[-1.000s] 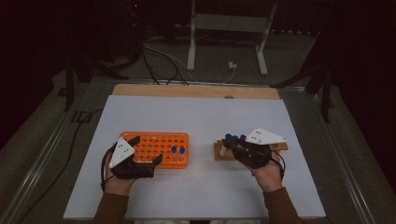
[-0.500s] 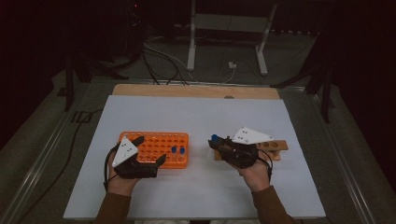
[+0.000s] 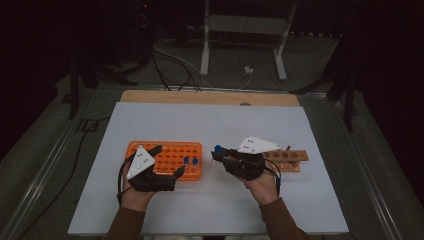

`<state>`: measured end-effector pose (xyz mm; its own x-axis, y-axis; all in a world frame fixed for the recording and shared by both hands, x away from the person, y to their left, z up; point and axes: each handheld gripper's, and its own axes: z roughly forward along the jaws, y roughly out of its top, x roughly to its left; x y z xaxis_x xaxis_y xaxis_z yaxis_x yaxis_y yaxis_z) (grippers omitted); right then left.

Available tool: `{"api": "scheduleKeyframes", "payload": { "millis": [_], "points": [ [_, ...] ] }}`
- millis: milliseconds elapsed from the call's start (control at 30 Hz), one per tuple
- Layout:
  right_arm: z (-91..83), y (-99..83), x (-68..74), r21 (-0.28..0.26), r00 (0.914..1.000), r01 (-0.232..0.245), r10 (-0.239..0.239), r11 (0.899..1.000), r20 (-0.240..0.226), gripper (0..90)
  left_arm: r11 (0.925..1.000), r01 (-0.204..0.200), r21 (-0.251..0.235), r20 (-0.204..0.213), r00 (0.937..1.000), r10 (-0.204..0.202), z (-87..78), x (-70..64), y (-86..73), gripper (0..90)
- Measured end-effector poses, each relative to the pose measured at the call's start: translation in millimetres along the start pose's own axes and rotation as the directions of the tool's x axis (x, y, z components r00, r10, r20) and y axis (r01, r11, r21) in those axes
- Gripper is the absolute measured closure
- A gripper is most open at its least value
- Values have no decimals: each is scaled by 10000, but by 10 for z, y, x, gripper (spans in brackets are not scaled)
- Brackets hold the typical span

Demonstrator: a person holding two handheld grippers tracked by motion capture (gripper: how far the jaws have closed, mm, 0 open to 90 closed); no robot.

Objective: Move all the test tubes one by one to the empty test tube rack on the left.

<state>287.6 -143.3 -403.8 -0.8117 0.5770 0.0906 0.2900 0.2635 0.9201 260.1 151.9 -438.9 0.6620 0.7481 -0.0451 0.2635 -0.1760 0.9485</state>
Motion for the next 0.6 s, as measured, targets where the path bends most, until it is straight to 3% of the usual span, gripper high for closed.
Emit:
{"api": "scheduleKeyframes", "payload": {
  "millis": [267,400,600],
  "points": [
    [118,39,111,0,9991,58,-58,10000,-415,767,9989,-133,452,565,9983,108,64,-121,47,69],
    [184,75,186,21,9979,181,-179,9998,-626,767,9987,-278,423,613,9978,251,90,-185,49,88],
    [289,99,293,128,9952,342,-328,9993,-924,767,9977,-473,476,947,9946,427,121,-236,40,243]
  ]
}}
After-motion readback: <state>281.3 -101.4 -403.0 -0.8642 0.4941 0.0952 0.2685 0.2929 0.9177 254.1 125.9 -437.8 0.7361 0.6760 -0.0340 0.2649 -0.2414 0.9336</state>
